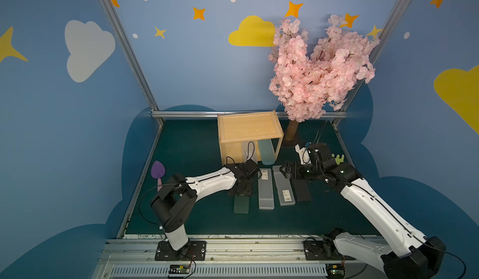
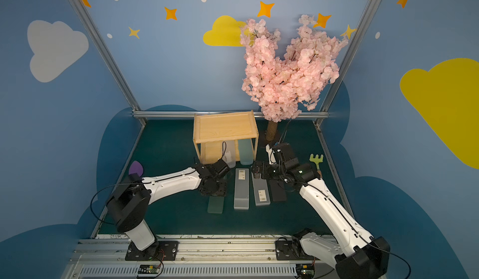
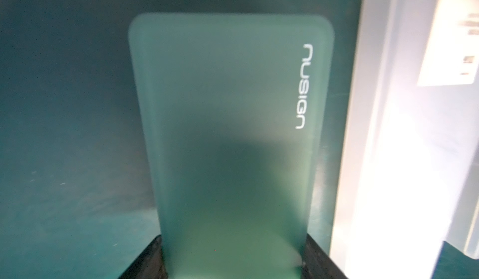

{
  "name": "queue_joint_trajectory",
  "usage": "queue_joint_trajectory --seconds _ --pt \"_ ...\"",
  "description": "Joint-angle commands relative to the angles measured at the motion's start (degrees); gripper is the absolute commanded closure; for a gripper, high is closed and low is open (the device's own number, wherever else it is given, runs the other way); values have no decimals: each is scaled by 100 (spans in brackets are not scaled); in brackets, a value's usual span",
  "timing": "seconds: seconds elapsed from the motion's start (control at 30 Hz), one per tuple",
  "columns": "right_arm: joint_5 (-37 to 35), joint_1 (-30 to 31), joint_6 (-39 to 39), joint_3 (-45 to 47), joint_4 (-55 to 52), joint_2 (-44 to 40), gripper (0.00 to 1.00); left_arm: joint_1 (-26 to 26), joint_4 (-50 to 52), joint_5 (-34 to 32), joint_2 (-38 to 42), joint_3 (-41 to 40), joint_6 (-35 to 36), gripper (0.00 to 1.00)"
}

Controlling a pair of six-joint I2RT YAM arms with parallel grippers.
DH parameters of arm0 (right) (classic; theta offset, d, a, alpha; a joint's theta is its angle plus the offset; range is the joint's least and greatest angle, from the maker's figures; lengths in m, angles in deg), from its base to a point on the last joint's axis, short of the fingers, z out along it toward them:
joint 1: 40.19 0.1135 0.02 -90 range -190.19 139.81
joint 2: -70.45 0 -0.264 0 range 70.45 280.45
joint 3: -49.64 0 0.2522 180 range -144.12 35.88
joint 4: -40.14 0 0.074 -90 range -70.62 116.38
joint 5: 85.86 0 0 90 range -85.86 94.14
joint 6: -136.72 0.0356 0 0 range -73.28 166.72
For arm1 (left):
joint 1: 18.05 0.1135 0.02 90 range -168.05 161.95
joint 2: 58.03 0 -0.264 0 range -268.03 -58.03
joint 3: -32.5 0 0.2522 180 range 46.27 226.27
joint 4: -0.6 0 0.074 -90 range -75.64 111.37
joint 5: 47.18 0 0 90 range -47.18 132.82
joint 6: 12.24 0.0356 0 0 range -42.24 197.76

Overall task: Remove the pencil cases from the shelf
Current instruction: Move the pencil case to the center of the board.

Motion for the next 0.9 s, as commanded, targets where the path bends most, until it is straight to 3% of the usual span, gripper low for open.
queue_joint_trajectory --seconds 0.0,0.57,0.87 --pt "34 -54 -79 1 -38 -154 2 -120 150 85 -229 251 -104 28" --pt "53 -185 -113 99 -117 -315 2 -137 144 -73 -754 712 39 22" --pt "93 -171 -148 64 -157 -309 2 -117 194 -78 -471 708 174 3"
